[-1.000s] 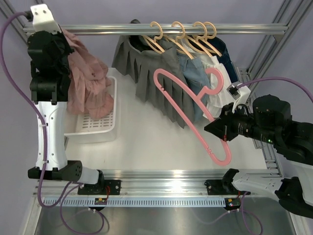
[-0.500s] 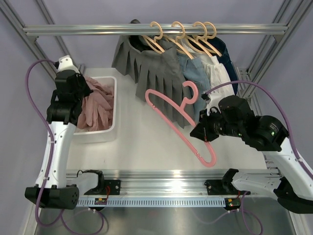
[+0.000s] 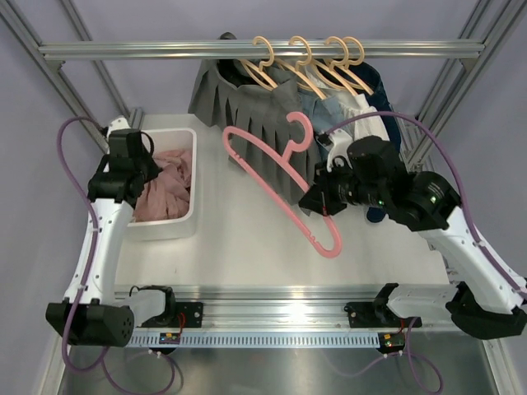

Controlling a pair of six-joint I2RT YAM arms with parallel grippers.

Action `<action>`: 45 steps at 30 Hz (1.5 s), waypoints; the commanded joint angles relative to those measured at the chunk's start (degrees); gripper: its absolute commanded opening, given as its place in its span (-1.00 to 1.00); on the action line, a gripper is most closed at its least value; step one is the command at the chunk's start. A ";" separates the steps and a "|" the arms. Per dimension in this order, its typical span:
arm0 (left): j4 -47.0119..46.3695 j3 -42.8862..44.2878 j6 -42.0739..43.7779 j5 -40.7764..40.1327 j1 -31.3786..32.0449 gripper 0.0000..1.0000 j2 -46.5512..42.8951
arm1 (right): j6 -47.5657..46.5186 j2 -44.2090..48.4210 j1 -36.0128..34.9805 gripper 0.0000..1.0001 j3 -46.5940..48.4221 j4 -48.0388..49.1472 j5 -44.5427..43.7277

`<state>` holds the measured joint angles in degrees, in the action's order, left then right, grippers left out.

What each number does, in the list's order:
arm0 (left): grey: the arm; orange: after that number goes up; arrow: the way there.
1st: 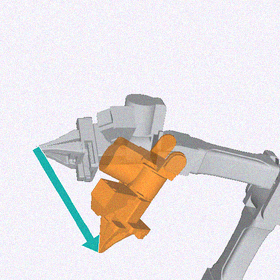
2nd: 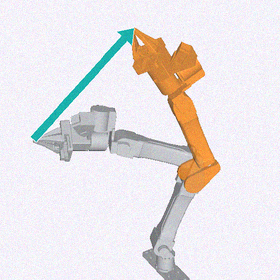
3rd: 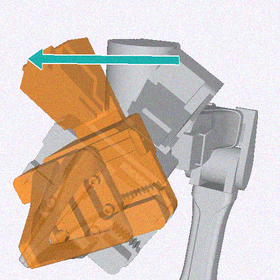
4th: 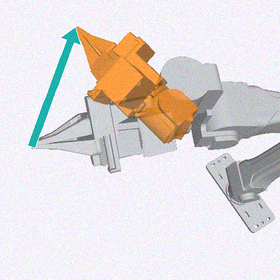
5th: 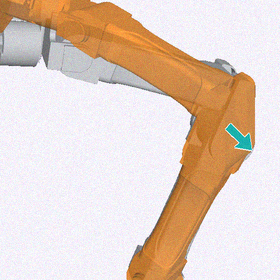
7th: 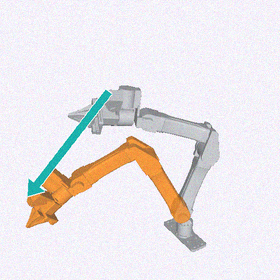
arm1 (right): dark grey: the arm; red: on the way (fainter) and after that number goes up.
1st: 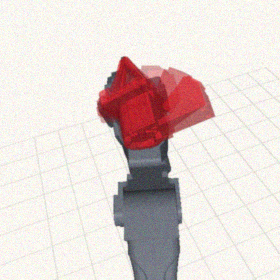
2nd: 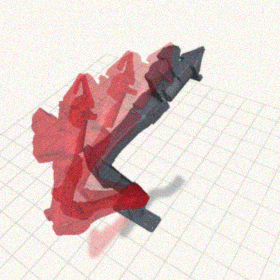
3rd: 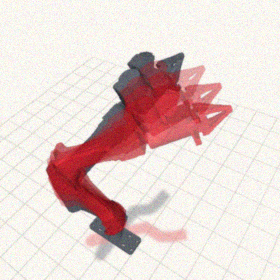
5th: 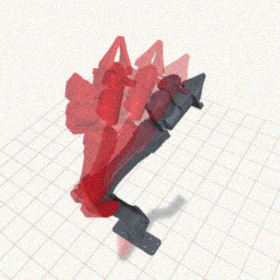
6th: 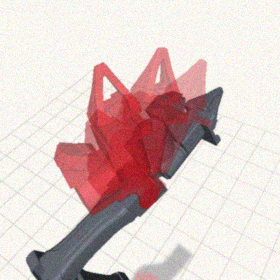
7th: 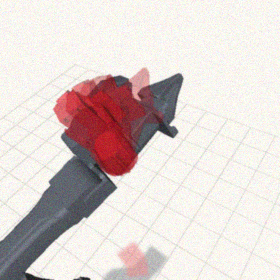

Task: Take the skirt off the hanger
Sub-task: Place the skirt in the bin, then place the hanger at the clothesline.

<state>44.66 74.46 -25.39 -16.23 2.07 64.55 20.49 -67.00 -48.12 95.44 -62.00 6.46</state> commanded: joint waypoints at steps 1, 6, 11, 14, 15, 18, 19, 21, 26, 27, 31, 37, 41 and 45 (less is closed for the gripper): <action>-0.36 -1.94 -3.27 3.11 -1.53 -1.00 3.90 | -4.04 -5.23 -0.22 -1.00 7.19 7.32 -1.62; 0.95 1.13 -3.27 7.18 -5.58 0.00 8.74 | -5.99 -12.61 -0.40 -1.00 13.80 9.26 -2.86; 1.20 0.78 -3.70 8.32 -5.58 0.77 4.54 | -5.73 -15.26 -0.31 -1.00 18.20 8.39 -3.11; 1.74 1.65 -5.19 7.10 -2.78 0.98 -1.76 | -5.73 -14.57 -0.40 -1.00 16.28 8.29 -3.73; 1.65 2.61 -5.55 4.56 -1.99 0.98 -3.45 | -5.73 -14.39 -0.40 -1.00 14.79 8.73 -3.82; 4.20 6.57 -8.09 3.83 0.48 0.97 -6.27 | -5.55 -14.12 -0.40 -1.00 13.72 8.65 -4.00; 5.16 8.58 -8.45 4.10 0.57 0.96 -6.54 | -5.38 -14.03 -0.31 -1.00 13.63 8.73 -3.82; 5.69 9.04 -9.33 3.49 0.57 0.94 -7.07 | -5.29 -14.12 -0.40 -1.00 13.89 8.91 -3.38; 2.63 2.38 -9.50 6.10 0.57 0.83 -7.78 | -5.46 -16.05 -0.40 -1.00 15.65 10.31 -2.94; 1.58 0.79 -9.77 6.82 0.57 0.82 -7.69 | -5.55 -16.66 -0.40 -1.00 16.26 10.49 -3.03; -1.32 -3.78 -10.56 7.44 0.57 0.59 -6.46 | -6.86 -21.84 -0.40 -1.00 21.18 11.28 -6.10; -9.32 -6.69 -12.67 11.21 0.66 0.57 -14.01 | -10.29 -34.32 -0.92 -1.00 34.36 14.01 -12.69; -11.18 -6.43 -13.37 13.68 0.57 0.60 -15.86 | -12.31 -48.28 -1.01 -1.00 55.38 11.21 -13.23; -11.96 -6.69 -13.20 14.29 0.57 0.62 -17.44 | -11.62 -55.43 -0.92 -1.00 62.86 13.55 -10.24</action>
<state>37.21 66.85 -37.87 -4.36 2.72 47.42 10.02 -120.88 -48.40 153.58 -51.64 -3.86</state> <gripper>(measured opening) 0.800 0.088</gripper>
